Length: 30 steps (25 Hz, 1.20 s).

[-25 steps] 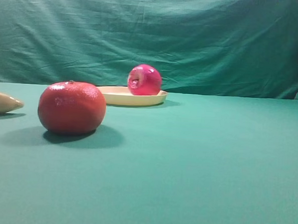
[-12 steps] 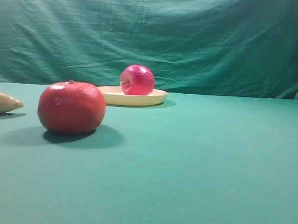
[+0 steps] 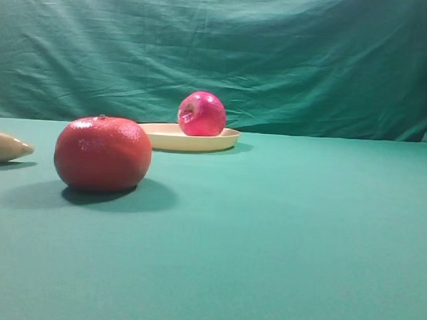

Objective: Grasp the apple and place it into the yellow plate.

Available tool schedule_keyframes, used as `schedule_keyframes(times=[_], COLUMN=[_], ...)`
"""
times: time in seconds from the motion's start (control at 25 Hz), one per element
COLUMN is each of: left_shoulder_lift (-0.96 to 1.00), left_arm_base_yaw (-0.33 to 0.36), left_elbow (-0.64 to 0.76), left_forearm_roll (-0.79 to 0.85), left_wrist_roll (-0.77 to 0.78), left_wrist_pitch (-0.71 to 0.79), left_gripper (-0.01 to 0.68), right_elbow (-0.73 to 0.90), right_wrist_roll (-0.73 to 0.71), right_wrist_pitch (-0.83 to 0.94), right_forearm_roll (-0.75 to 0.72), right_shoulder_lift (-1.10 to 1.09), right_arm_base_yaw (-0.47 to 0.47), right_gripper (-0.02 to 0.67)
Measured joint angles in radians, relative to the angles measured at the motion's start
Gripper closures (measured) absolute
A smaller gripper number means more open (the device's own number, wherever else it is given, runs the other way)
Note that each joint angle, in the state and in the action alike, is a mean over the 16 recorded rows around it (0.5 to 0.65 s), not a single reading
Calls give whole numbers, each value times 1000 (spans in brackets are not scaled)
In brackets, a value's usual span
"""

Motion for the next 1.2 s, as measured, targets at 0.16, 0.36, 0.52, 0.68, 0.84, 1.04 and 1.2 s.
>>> schedule_keyframes(times=[0.16,0.36,0.52,0.68,0.84,1.04,1.2], left_shoulder_lift=[0,0,0,0,0,0,0], left_arm_base_yaw=[0,0,0,0,0,0,0], left_elbow=[0,0,0,0,0,0,0], left_forearm_roll=[0,0,0,0,0,0,0], left_wrist_roll=[0,0,0,0,0,0,0], left_wrist_pitch=[0,0,0,0,0,0,0], left_gripper=[516,516,516,516,516,516,516], right_elbow=[64,113,128,130,130,130,130], right_wrist_roll=[0,0,0,0,0,0,0], right_wrist_pitch=[-15,-21,-17,-6,2,5,6], right_forearm_roll=[-9,-21,-30,-38,-44,-45,-45], right_shoulder_lift=[-45,-67,-69,-70,-70,-70,-70], right_arm_base_yaw=[-28,-41,-42,-42,-42,-42,-42], right_gripper=[649,649,649,649,649,649,649])
